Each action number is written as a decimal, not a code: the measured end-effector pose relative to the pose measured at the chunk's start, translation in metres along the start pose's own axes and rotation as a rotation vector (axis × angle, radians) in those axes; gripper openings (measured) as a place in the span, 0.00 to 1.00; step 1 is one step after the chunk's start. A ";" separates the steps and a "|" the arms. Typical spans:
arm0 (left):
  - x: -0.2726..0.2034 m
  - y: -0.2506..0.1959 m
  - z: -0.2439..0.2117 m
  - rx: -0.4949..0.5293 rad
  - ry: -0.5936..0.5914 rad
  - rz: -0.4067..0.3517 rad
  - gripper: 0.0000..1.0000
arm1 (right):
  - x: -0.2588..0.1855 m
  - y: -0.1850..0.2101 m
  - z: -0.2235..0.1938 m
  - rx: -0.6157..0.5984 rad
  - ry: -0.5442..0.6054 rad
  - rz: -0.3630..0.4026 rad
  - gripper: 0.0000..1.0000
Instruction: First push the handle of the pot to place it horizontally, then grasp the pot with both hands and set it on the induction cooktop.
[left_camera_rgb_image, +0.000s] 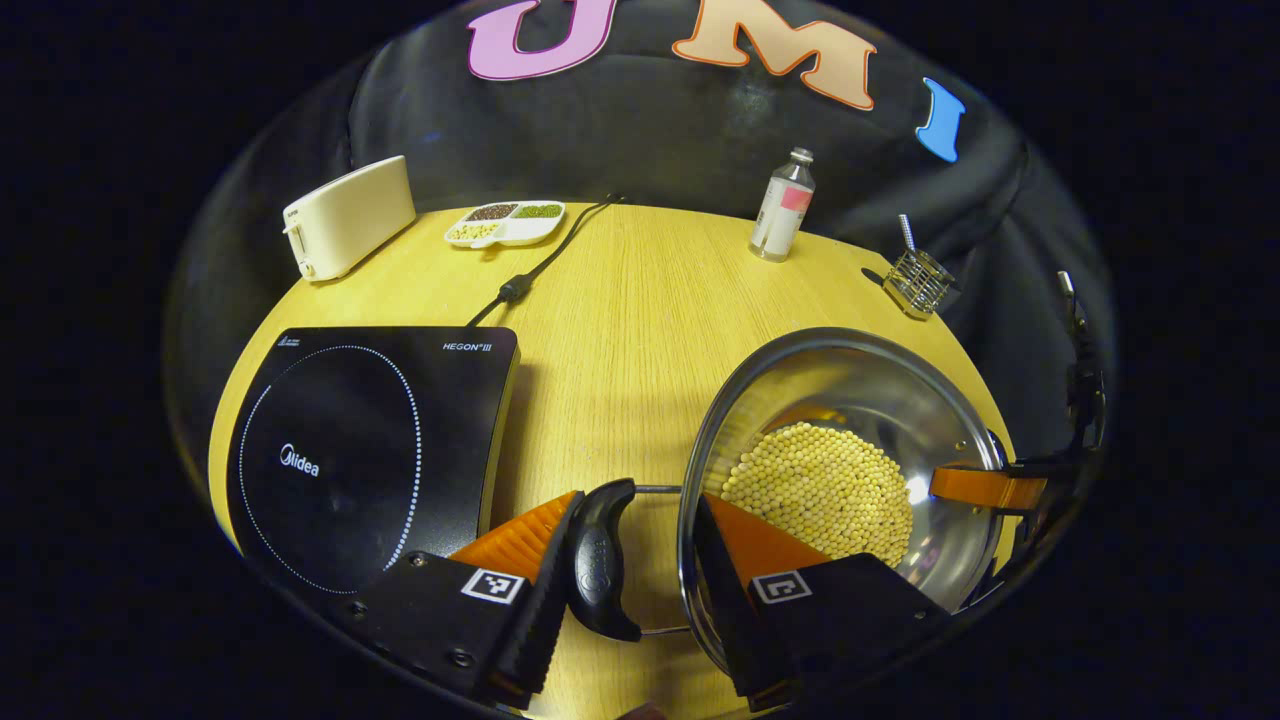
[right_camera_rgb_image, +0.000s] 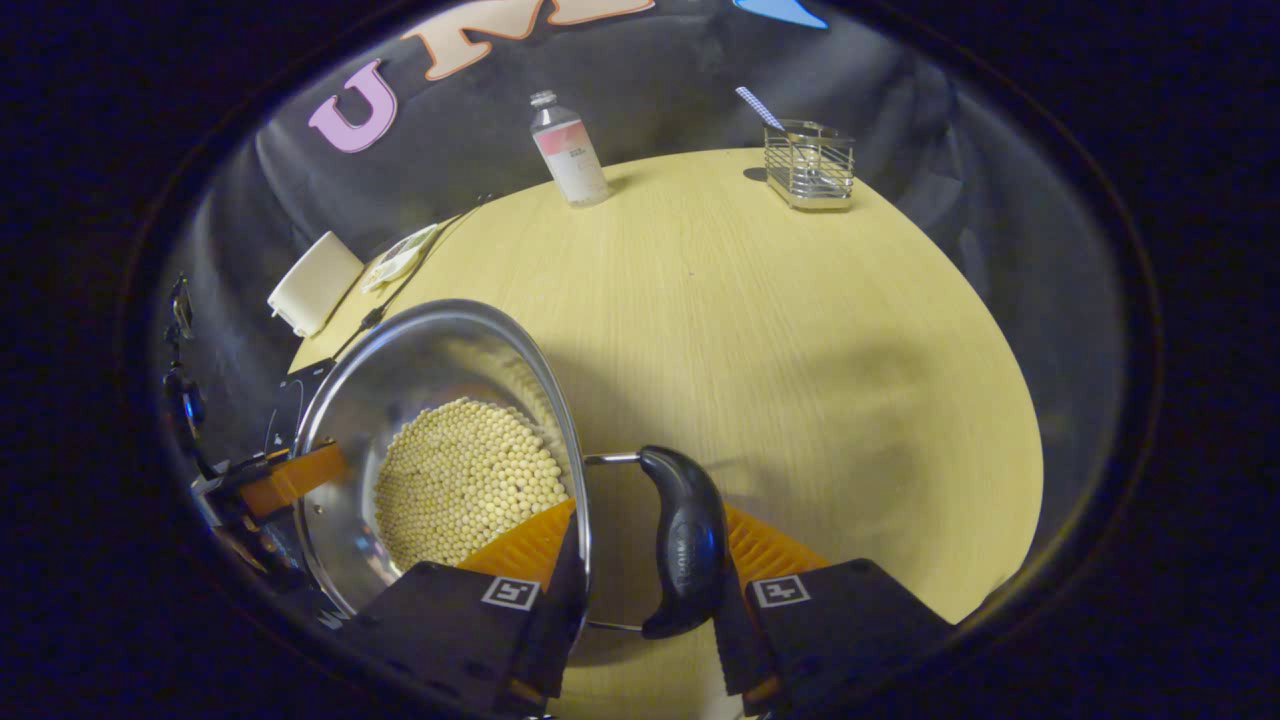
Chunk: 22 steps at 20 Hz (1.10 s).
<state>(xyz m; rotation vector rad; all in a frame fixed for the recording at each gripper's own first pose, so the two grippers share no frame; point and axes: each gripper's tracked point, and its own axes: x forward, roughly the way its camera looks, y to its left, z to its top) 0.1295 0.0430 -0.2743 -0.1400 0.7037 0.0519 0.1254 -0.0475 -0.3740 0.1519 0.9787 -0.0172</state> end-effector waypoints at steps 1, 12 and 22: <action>0.001 -0.001 0.000 0.000 0.001 -0.001 0.68 | 0.000 0.000 0.000 -0.003 -0.001 -0.001 0.63; -0.005 -0.005 0.001 -0.007 0.004 0.013 0.66 | -0.003 0.000 0.006 -0.002 -0.014 0.001 0.53; -0.045 -0.012 0.017 -0.050 -0.032 0.047 0.65 | -0.037 0.005 0.031 -0.045 -0.042 0.027 0.58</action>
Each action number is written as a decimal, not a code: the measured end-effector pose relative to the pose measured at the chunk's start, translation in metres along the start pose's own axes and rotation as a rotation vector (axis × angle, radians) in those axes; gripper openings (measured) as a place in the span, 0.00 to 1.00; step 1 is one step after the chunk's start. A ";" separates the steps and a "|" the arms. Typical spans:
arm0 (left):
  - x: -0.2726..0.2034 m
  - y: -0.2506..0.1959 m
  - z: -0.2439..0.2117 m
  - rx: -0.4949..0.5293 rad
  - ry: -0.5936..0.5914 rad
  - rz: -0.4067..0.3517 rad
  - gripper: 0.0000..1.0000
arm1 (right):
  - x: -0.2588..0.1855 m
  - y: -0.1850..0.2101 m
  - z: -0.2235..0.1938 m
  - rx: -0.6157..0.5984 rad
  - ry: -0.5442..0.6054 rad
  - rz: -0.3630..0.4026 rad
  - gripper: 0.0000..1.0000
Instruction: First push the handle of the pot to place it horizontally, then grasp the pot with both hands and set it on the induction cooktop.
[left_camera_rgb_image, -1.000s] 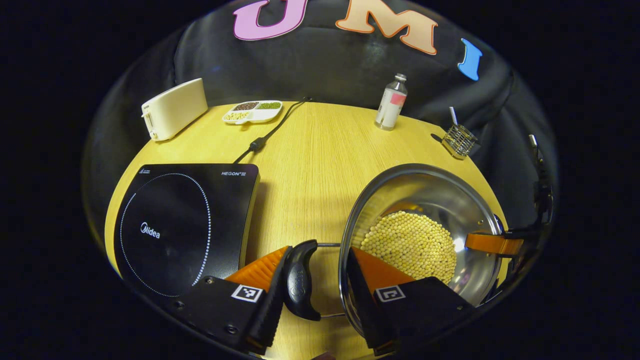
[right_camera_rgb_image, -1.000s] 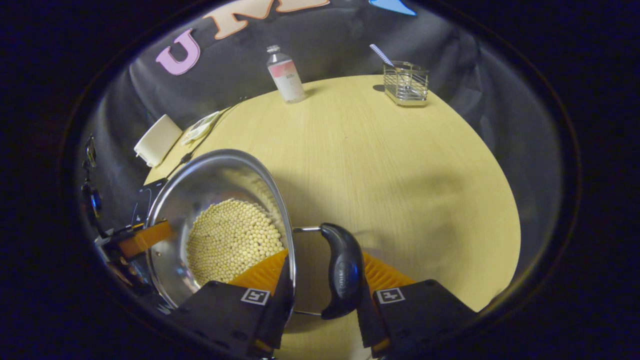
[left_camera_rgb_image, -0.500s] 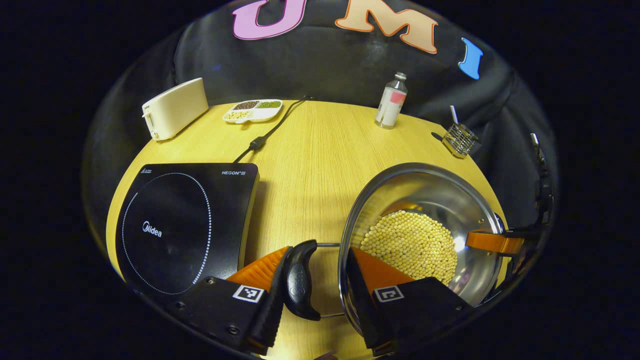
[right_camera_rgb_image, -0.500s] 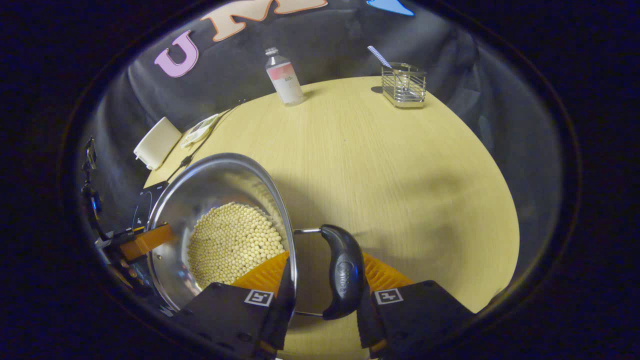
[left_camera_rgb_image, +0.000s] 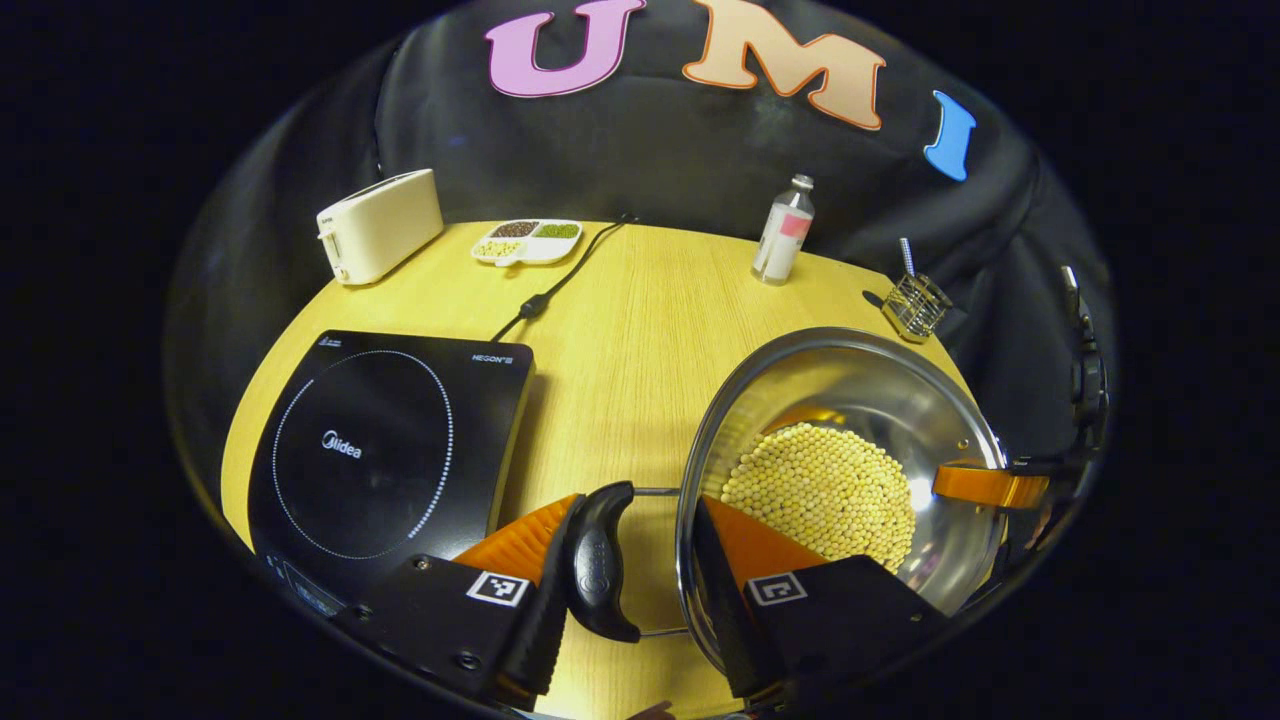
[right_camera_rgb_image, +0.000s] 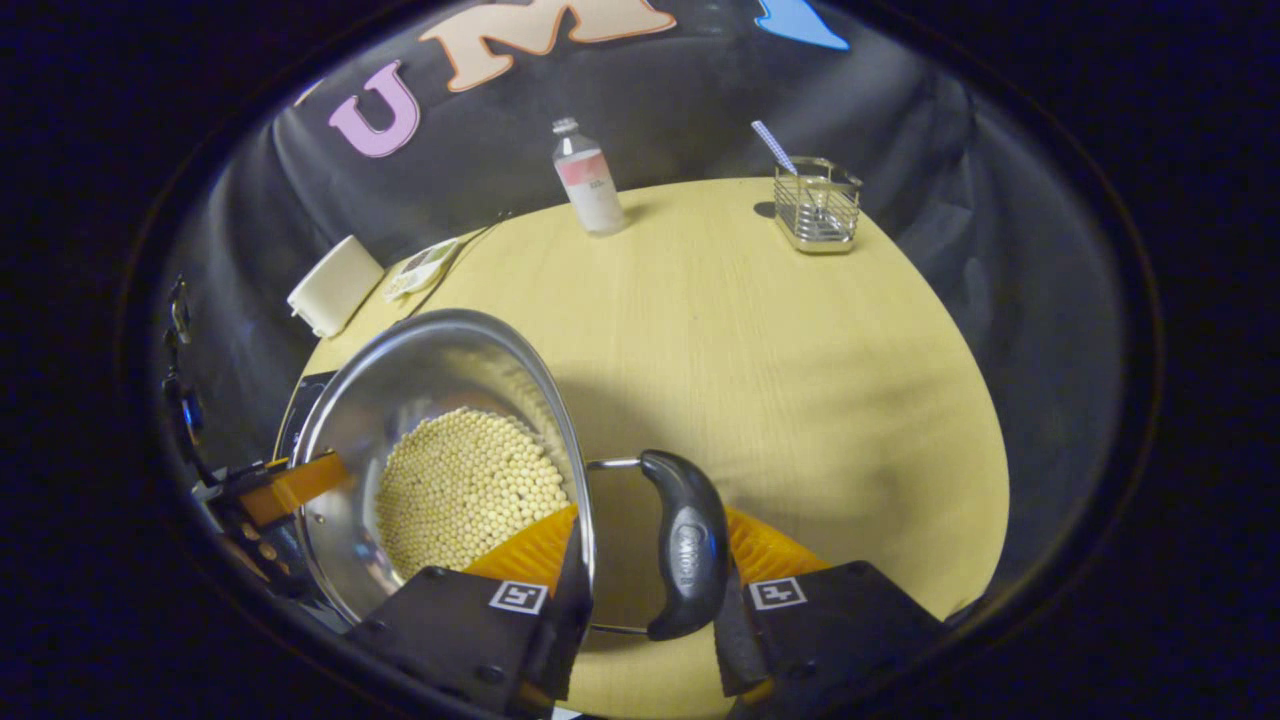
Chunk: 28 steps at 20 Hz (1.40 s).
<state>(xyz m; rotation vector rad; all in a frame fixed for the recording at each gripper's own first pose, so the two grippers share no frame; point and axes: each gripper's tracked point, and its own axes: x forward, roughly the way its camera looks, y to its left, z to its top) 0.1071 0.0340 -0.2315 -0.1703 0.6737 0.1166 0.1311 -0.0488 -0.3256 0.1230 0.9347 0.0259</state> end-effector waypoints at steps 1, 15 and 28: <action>-0.005 0.004 0.002 -0.005 0.006 -0.004 0.67 | -0.005 0.005 0.002 -0.004 -0.002 -0.001 0.58; -0.041 0.134 0.029 0.034 0.021 -0.069 0.67 | -0.030 0.146 -0.019 0.067 -0.050 -0.050 0.53; -0.044 0.268 0.045 0.012 0.022 -0.035 0.67 | 0.006 0.278 -0.026 0.065 -0.028 -0.018 0.53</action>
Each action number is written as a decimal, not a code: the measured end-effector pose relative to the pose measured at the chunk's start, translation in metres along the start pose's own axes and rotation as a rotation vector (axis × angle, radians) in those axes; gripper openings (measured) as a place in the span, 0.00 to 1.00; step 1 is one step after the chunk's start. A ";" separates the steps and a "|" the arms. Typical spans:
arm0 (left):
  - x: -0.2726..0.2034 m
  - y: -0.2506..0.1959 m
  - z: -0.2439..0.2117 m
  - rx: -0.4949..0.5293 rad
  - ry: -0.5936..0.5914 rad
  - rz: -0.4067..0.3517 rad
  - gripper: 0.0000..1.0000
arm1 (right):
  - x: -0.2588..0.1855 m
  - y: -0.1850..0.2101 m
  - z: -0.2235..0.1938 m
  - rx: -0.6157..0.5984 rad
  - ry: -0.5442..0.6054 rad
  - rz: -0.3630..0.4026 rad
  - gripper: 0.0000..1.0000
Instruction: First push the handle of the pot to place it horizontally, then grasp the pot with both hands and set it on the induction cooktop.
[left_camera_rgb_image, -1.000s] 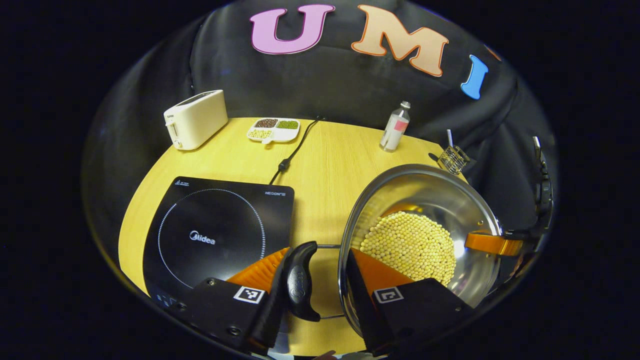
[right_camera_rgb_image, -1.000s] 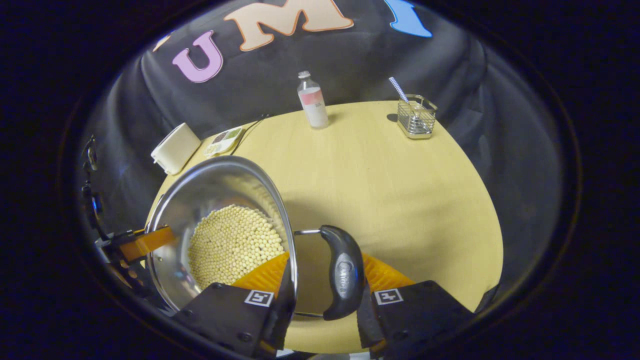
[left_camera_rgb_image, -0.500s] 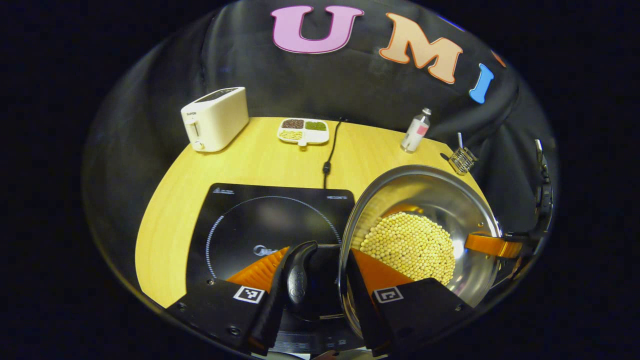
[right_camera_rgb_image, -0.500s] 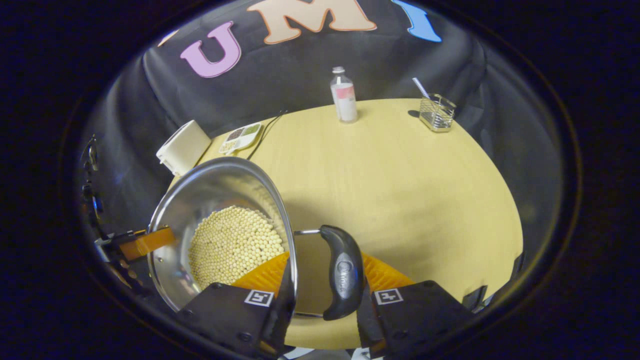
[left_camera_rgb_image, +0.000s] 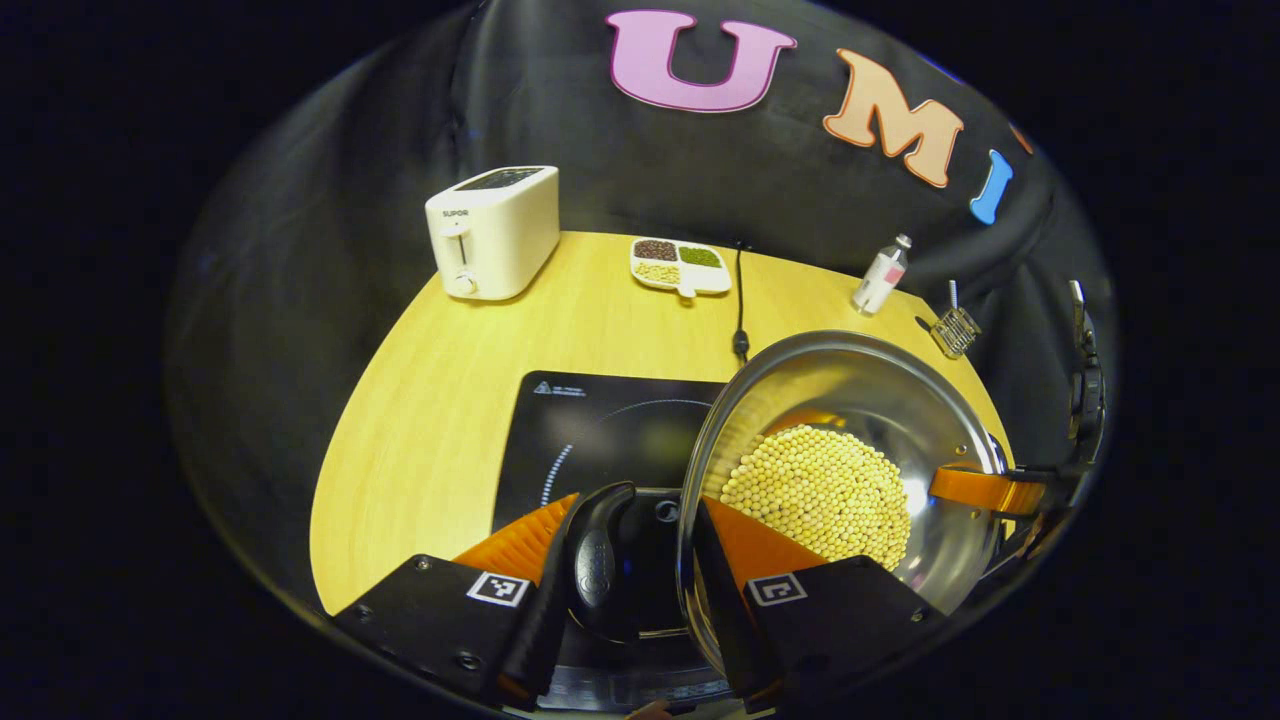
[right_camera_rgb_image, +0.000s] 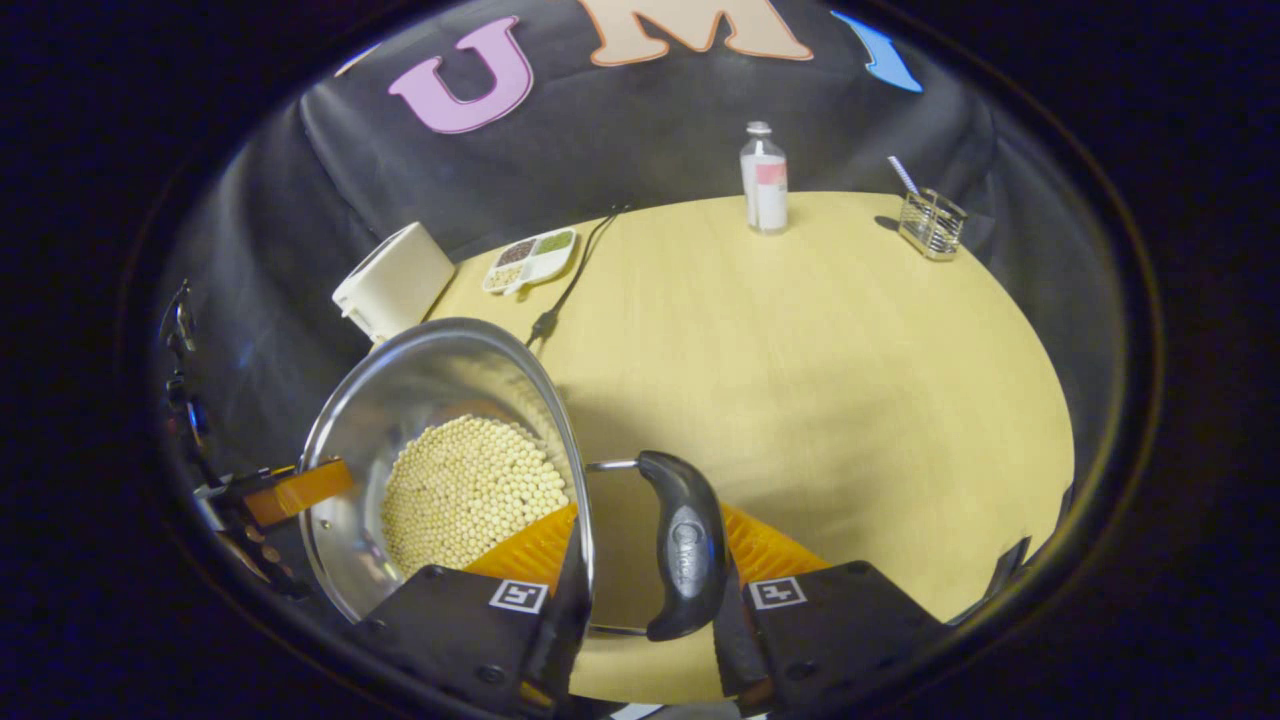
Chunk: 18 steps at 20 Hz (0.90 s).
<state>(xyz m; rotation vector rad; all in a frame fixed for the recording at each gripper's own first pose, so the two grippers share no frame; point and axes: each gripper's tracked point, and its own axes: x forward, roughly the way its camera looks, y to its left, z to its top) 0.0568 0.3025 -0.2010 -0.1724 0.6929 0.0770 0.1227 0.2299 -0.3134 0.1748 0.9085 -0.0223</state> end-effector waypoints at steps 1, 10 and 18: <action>0.000 0.008 0.001 -0.003 0.001 0.004 0.65 | 0.003 0.008 0.000 -0.002 0.003 0.002 0.53; 0.001 0.068 0.010 -0.013 -0.006 0.040 0.65 | 0.028 0.065 -0.001 -0.015 0.028 0.027 0.52; 0.013 0.083 0.017 0.016 -0.015 0.027 0.65 | 0.039 0.077 -0.003 0.018 0.041 0.028 0.52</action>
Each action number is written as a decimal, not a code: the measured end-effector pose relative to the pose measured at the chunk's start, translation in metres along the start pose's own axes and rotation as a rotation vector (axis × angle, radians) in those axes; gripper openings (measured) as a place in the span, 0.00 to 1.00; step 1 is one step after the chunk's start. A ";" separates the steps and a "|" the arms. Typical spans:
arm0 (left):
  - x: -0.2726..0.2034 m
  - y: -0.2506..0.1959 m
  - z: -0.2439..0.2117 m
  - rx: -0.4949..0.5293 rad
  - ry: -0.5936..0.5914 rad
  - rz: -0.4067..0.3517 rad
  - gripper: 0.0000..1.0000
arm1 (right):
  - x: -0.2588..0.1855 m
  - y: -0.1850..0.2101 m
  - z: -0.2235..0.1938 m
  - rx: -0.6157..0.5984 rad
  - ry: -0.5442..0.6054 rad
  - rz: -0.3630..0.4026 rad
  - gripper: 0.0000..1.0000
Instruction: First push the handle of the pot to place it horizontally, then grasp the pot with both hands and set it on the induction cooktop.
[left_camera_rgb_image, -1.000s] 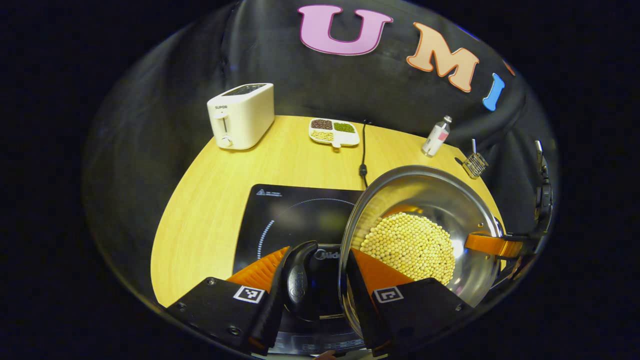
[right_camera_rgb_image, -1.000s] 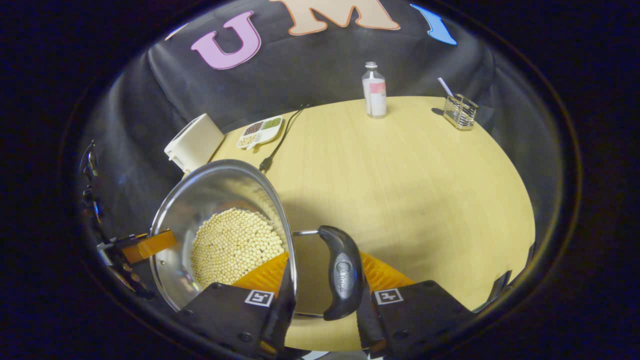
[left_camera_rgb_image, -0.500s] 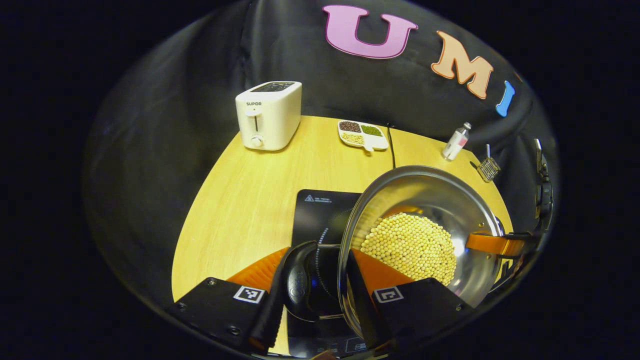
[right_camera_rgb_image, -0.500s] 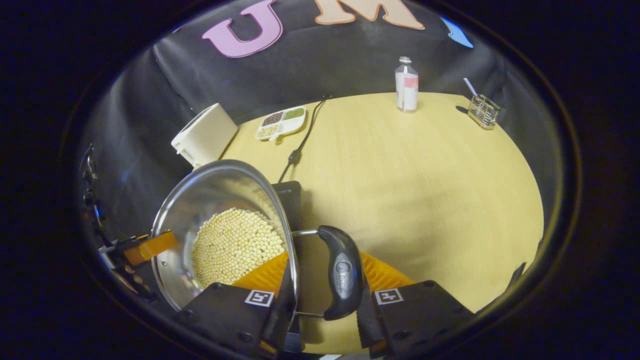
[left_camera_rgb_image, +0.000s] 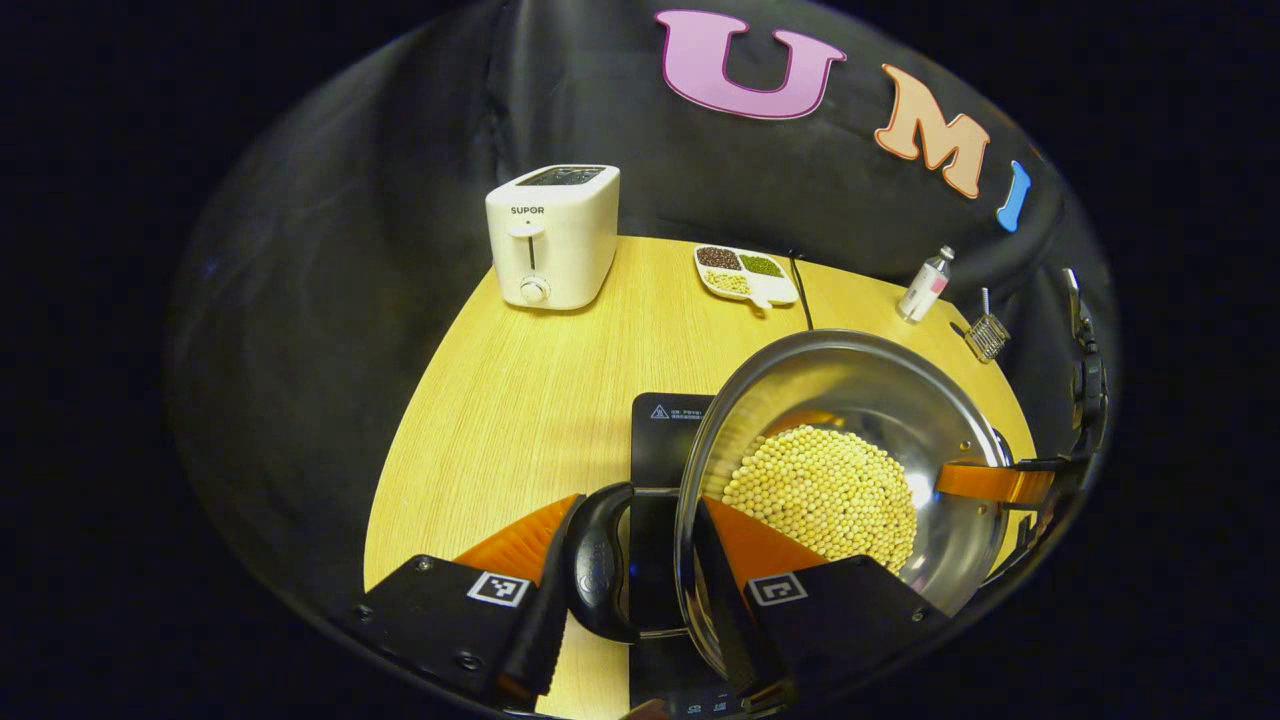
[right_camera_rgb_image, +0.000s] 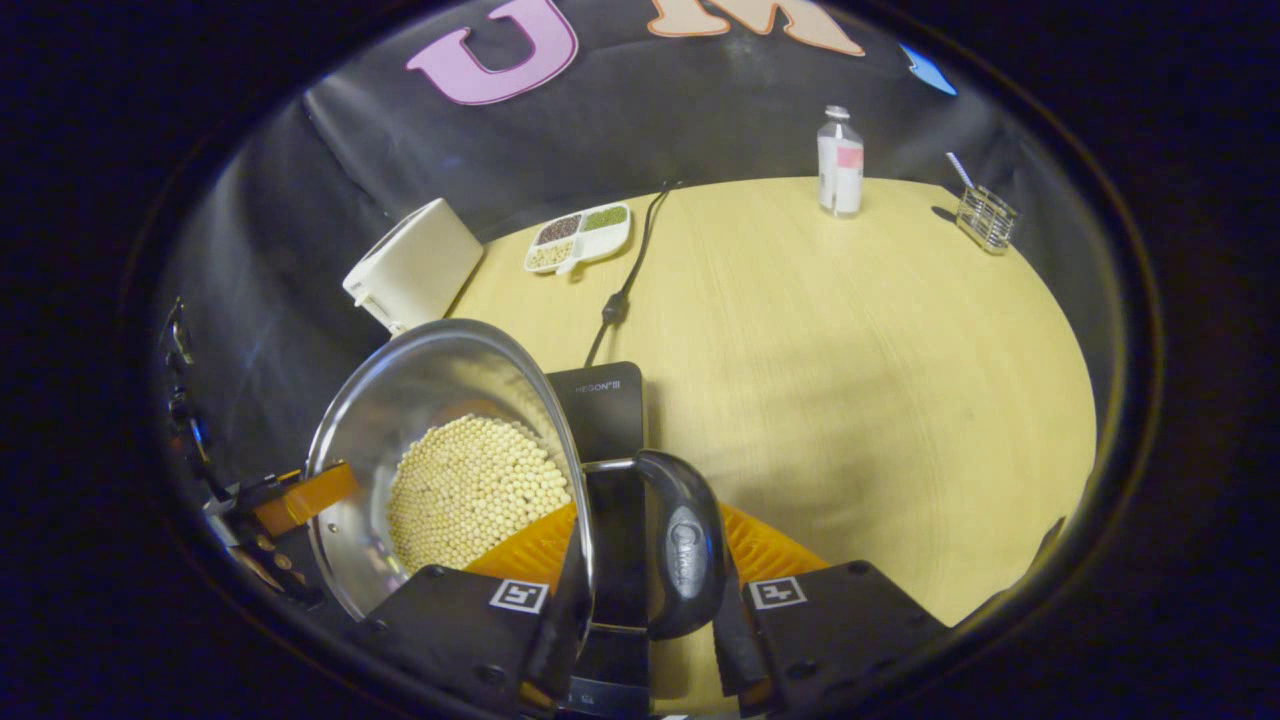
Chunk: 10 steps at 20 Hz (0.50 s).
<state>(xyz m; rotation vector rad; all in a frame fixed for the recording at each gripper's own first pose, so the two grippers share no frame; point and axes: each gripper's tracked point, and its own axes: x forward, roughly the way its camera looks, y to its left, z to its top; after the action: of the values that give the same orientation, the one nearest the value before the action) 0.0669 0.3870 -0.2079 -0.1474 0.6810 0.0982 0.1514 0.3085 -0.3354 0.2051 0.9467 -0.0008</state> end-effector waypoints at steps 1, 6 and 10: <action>0.001 0.001 0.000 0.002 0.000 -0.004 0.65 | 0.000 0.001 0.000 0.001 0.000 -0.001 0.52; 0.004 0.002 -0.004 -0.007 0.007 -0.012 0.67 | 0.005 0.004 -0.003 0.007 0.012 0.008 0.52; 0.002 0.003 0.000 0.015 -0.006 -0.010 0.65 | 0.005 0.003 -0.006 0.036 0.017 0.009 0.52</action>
<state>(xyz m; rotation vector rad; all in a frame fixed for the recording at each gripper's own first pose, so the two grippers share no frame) 0.0682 0.3898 -0.2097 -0.1362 0.6744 0.0836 0.1503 0.3129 -0.3422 0.2433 0.9637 -0.0081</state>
